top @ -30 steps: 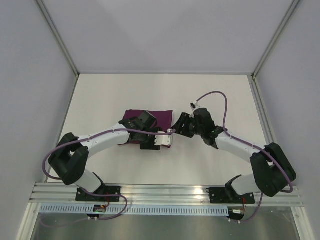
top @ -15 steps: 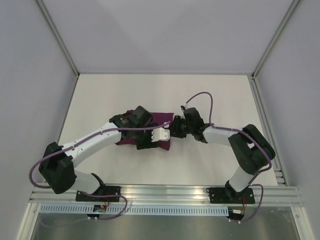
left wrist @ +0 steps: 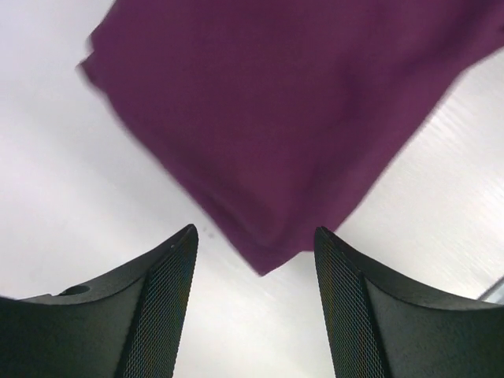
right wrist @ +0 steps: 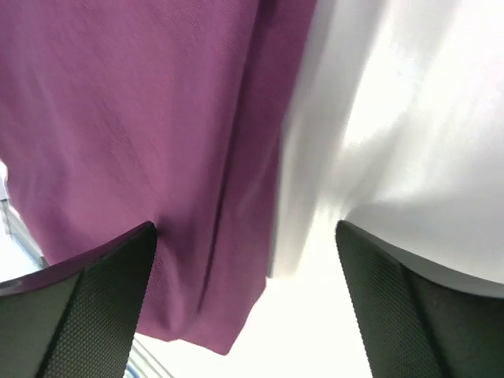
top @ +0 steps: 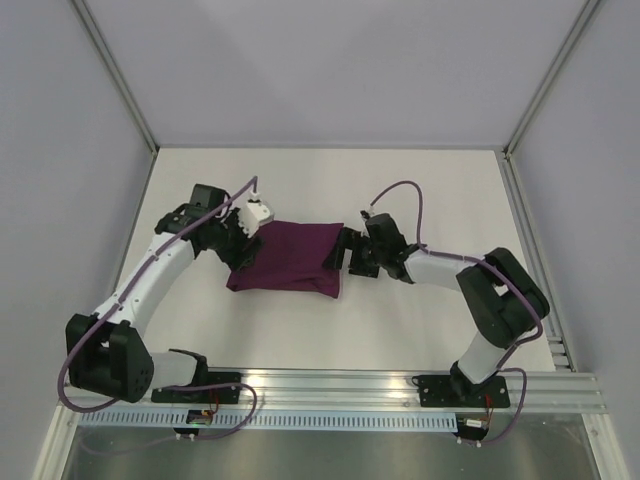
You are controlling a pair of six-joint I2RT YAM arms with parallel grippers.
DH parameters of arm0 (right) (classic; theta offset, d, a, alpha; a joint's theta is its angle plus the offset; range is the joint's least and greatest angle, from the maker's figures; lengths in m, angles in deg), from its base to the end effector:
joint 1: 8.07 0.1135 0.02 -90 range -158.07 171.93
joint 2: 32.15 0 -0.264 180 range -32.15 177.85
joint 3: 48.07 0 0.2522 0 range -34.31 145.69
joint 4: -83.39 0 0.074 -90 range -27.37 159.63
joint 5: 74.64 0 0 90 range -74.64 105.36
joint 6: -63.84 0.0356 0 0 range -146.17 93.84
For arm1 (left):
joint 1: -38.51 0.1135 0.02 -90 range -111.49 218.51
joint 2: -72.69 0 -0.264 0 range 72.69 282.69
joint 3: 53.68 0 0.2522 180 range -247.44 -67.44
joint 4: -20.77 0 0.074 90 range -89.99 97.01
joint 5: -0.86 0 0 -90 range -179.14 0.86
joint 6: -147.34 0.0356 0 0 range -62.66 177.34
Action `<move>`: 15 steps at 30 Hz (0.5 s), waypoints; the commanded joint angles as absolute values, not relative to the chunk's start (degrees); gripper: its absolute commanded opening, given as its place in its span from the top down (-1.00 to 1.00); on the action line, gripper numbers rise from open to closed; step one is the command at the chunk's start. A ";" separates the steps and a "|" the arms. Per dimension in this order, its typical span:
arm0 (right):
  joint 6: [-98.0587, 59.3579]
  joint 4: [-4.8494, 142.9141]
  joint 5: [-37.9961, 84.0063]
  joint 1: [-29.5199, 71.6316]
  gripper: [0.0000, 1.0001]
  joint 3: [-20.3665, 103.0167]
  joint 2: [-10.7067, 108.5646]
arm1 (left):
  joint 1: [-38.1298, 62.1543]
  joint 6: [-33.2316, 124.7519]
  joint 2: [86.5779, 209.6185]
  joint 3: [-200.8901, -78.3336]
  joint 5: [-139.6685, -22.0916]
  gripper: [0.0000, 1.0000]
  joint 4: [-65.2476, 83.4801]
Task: Prepare the surgical pack
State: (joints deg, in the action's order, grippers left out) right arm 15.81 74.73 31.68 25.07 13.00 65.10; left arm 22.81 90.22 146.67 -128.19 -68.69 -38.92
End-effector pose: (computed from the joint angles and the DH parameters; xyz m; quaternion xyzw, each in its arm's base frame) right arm 0.2739 0.1907 0.1502 0.0160 0.9155 0.3356 0.2214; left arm 0.2415 -0.0808 0.2774 0.4333 0.8453 -0.1301 0.2843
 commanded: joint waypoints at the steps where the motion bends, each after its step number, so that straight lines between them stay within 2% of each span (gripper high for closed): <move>1: 10.14 67.63 26.45 24.72 -1.00 15.08 58.65 | 30.49 82.31 146.17 -128.26 -71.54 -0.39 -36.94; 5: 5.48 55.87 22.49 21.12 -1.00 18.68 50.22 | 40.60 75.55 146.87 -129.31 -78.23 -0.39 -35.09; 9: 1.88 45.92 8.29 13.05 -1.00 21.32 42.22 | 53.68 70.71 148.63 -130.20 -79.38 -0.38 -34.39; 11: -0.84 41.69 5.44 9.79 -1.00 22.20 39.49 | 56.34 70.26 149.50 -130.11 -79.56 -0.38 -33.95; 15: -4.10 41.24 7.71 1.08 -1.00 20.28 35.97 | 57.58 71.58 150.65 -128.97 -84.29 -0.38 -32.45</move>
State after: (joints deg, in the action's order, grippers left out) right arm 0.82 47.30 11.13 4.57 20.91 37.30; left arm 57.73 73.63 150.47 -128.26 -80.89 -34.24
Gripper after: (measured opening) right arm 0.998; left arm 0.691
